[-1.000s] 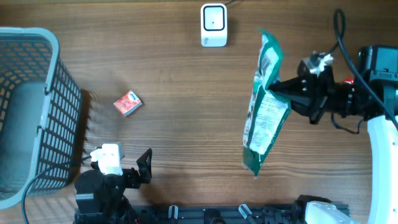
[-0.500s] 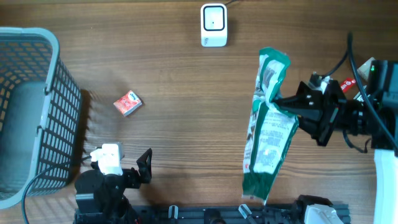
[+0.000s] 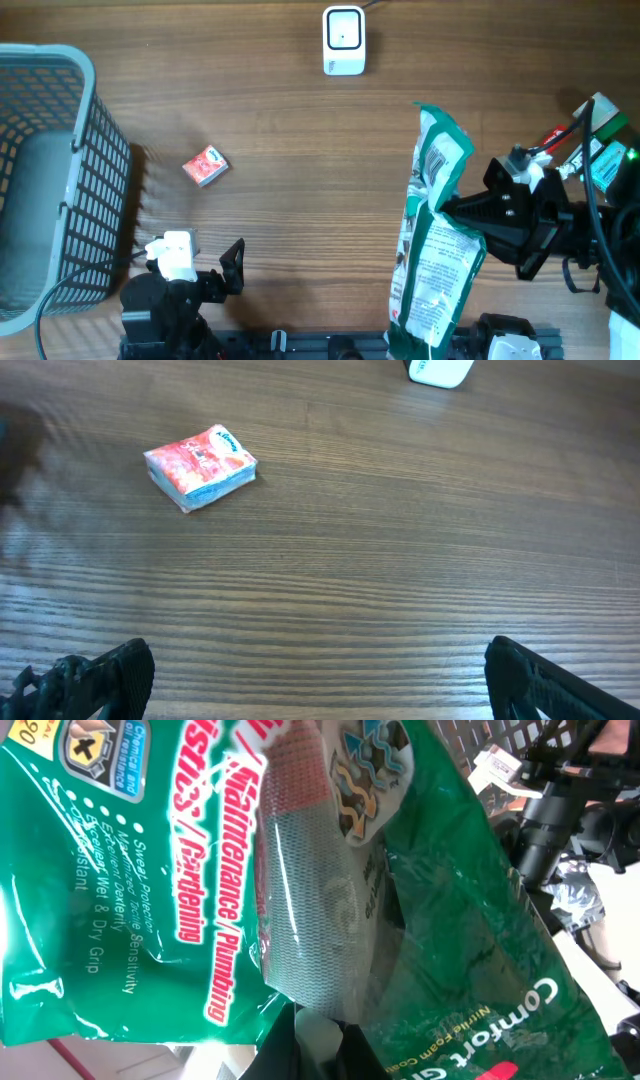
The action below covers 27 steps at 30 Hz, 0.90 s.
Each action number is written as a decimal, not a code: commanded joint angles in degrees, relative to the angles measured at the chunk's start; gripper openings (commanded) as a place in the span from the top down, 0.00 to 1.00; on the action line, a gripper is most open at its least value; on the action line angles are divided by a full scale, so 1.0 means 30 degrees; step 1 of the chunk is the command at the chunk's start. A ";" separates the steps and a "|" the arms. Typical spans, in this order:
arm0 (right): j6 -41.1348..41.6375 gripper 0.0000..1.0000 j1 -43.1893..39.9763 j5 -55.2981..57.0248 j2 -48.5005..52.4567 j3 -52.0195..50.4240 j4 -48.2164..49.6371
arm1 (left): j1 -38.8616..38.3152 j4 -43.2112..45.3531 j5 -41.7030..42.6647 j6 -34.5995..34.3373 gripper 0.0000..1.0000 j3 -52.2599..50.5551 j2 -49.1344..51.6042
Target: Scan the item barcode
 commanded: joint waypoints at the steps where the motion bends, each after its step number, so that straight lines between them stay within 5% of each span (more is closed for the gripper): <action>1: 0.1392 0.96 -0.0117 -0.1246 -0.0138 0.0000 0.0408 | 0.0080 0.0095 0.0153 0.0087 0.00 -0.0051 -0.0138; 8: 0.1275 0.96 -0.0459 -0.0539 0.0146 -0.0007 0.2885 | 0.0080 0.0102 0.0153 0.0087 0.00 -0.0051 -0.0138; 14: -0.1843 0.96 -0.0583 1.7690 0.1894 -0.0007 0.3643 | 0.0080 0.0095 0.0153 0.0087 0.00 -0.0051 -0.0138; 17: -0.4561 0.96 0.0131 2.3584 0.3271 -0.0007 0.3570 | 0.0080 0.0095 0.0153 0.0087 0.00 -0.0051 -0.0138; 20: -0.9275 0.96 0.2346 2.4188 0.5872 -0.0007 0.6885 | 0.0080 0.0095 0.0153 0.0095 0.00 -0.0051 -0.0138; 27: -1.0754 0.95 0.6936 2.6848 1.5453 0.2659 1.1475 | 0.0080 0.0095 0.0153 0.0087 0.00 -0.0051 -0.0138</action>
